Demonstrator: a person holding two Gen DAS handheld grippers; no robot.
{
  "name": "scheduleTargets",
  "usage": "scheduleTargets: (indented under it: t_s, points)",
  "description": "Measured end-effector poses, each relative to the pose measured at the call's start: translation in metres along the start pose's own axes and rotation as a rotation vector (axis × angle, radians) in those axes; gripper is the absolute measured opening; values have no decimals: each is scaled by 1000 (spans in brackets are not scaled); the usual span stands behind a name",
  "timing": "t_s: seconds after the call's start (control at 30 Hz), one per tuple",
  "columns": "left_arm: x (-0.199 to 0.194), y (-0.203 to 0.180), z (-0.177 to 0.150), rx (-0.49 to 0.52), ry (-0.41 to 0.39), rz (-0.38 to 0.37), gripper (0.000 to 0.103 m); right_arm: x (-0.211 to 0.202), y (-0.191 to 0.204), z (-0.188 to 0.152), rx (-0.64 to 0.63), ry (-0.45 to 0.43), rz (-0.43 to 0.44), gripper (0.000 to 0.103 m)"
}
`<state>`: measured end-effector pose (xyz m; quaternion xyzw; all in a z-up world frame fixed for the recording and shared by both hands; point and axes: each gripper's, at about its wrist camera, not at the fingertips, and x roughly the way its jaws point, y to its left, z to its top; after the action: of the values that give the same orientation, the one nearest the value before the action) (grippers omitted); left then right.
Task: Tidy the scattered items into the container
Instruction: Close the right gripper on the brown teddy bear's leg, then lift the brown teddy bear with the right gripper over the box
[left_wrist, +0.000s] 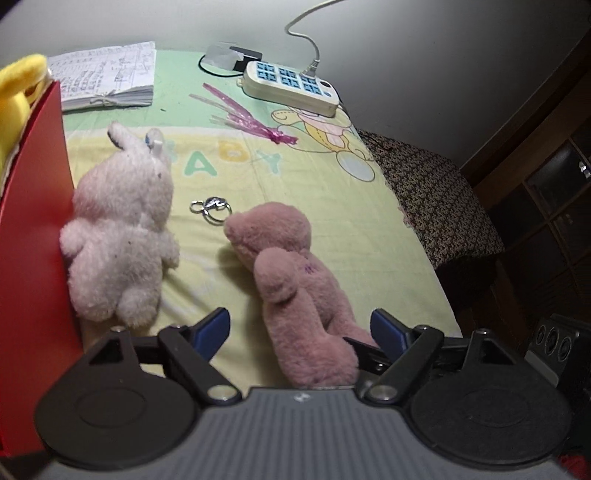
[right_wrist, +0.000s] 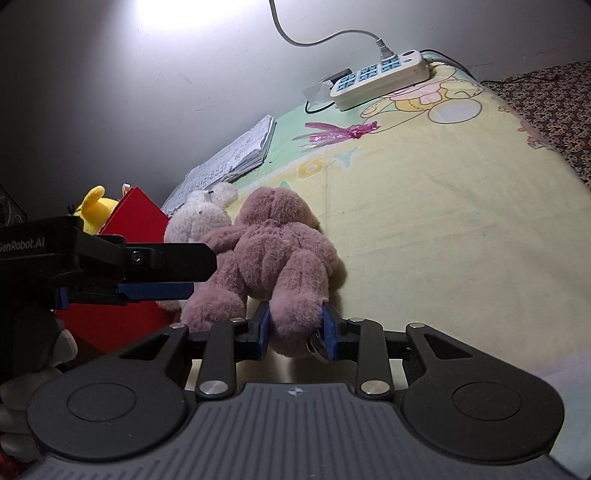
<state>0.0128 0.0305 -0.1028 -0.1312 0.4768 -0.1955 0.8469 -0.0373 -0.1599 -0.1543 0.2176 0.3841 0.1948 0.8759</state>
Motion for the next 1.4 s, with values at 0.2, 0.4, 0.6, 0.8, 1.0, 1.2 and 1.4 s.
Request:
scheduleTargets:
  t_s: [0.2, 0.4, 0.6, 0.8, 1.0, 1.2, 1.4]
  points:
    - [-3, -12, -10, 58, 16, 17, 84, -29, -13, -9, 16, 52, 12, 36]
    - [6, -16, -13, 65, 49, 13, 84, -38, -39, 7, 216, -51, 104, 42]
    - [27, -17, -13, 39, 79, 18, 84, 8, -52, 17, 318, -6, 152, 45]
    - [40, -13, -11, 27, 100, 44, 82, 39, -46, 16, 360, 58, 249, 45]
    - [36, -15, -16, 38, 116, 19, 82, 33, -40, 11, 357, 85, 270, 41]
    - [29, -36, -30, 105, 135, -14, 82, 7, -39, -4, 375, 91, 241, 40]
    - [4, -50, -34, 160, 103, -75, 82, -25, -25, -10, 373, 36, 210, 40]
